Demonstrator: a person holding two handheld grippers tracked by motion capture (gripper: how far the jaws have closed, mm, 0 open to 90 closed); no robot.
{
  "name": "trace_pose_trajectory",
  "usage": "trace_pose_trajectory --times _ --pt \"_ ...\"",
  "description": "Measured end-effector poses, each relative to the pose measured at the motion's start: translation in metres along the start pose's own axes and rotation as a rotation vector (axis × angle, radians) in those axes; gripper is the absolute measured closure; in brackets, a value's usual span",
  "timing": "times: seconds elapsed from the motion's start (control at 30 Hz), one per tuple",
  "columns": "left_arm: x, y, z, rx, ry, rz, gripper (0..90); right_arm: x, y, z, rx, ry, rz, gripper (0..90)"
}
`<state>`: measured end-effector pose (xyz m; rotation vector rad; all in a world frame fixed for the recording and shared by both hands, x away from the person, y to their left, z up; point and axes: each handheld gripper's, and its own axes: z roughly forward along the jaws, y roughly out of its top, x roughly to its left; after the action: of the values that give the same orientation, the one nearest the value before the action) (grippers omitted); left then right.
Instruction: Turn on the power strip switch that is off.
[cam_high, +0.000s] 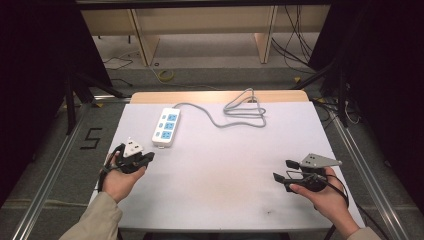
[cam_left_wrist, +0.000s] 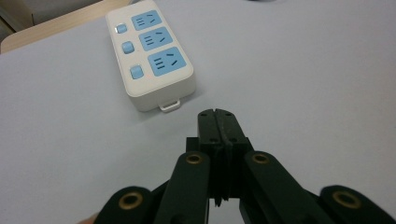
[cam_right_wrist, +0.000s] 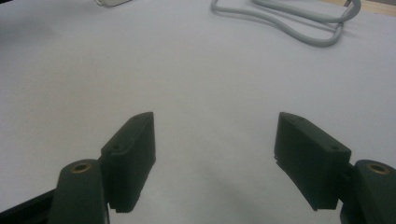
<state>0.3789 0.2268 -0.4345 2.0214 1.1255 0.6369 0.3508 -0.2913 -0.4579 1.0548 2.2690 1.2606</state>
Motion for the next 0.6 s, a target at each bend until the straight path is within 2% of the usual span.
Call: trace_pose_trajectory --times 0.6 --pt "0.011 0.010 0.009 0.013 0.015 -0.019 89.8 0.001 0.000 0.000 0.005 -0.003 -0.009 29.9"
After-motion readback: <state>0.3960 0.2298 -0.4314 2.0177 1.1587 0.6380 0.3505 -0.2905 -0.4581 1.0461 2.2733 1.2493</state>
